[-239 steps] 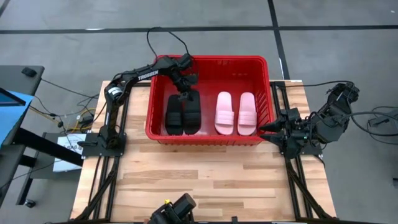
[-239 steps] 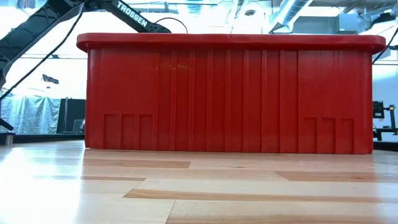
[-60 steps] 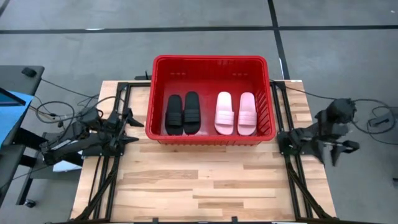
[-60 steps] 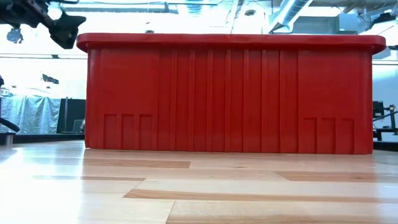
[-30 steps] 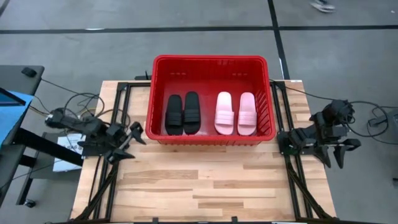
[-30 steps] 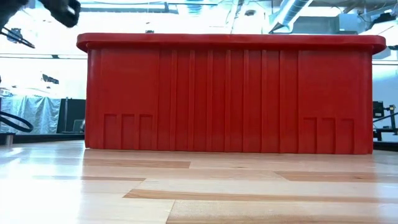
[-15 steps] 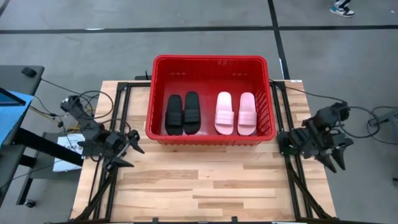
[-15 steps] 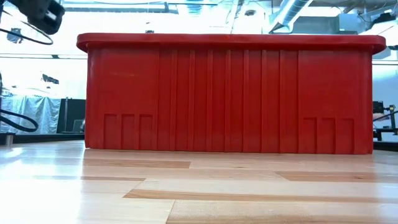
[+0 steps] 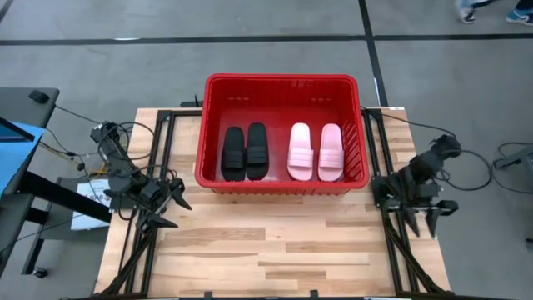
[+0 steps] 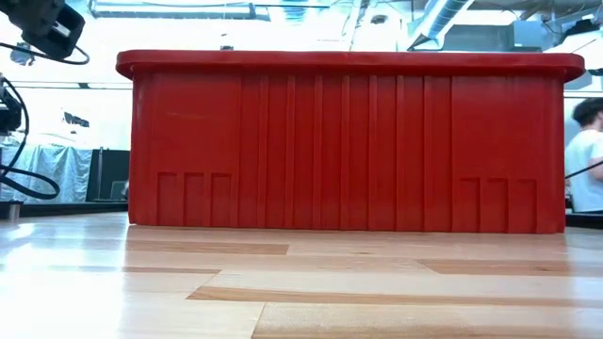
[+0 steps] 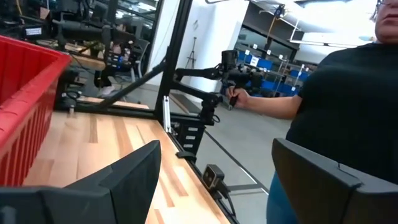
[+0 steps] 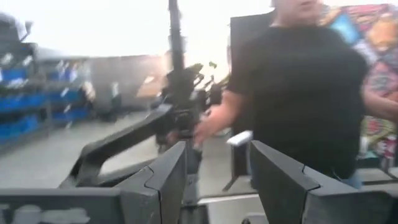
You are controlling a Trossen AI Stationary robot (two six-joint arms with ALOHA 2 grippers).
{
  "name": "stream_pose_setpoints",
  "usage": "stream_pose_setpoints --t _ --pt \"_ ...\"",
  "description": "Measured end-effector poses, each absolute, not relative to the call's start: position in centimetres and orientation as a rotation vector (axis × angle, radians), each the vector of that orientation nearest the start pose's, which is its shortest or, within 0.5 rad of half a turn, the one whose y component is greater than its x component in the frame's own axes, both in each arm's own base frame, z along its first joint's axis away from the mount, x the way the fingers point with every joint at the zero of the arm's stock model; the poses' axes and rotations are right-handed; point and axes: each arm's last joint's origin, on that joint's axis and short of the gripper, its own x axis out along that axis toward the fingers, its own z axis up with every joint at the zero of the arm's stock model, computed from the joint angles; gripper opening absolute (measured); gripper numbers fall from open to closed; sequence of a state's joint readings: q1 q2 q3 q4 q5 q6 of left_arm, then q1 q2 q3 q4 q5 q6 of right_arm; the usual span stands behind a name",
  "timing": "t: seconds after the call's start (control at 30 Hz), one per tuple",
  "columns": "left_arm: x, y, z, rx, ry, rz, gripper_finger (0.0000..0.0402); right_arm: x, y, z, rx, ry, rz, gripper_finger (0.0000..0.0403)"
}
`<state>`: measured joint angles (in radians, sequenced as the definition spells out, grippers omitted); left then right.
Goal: Pick and place slides into bin
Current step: Return to Home Position
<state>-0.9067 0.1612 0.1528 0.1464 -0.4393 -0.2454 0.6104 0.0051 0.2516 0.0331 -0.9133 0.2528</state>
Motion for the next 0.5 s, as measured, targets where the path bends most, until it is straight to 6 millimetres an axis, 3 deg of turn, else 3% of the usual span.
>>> stream_pose_setpoints --t 0.13,0.3,0.5 --pt "6.9 -7.1 21.3 -0.355 -0.037 -0.482 0.0298 4.9 6.2 22.5 0.297 -0.108 1.391 0.0166" --pt "6.5 -7.0 21.5 -0.333 -0.063 -0.54 0.0298 5.4 7.0 19.7 0.329 -0.157 1.33 0.0168" --pt "6.0 -6.8 21.4 -0.299 -0.071 -0.606 0.0298 5.2 7.7 19.0 0.297 -0.097 1.308 0.0167"
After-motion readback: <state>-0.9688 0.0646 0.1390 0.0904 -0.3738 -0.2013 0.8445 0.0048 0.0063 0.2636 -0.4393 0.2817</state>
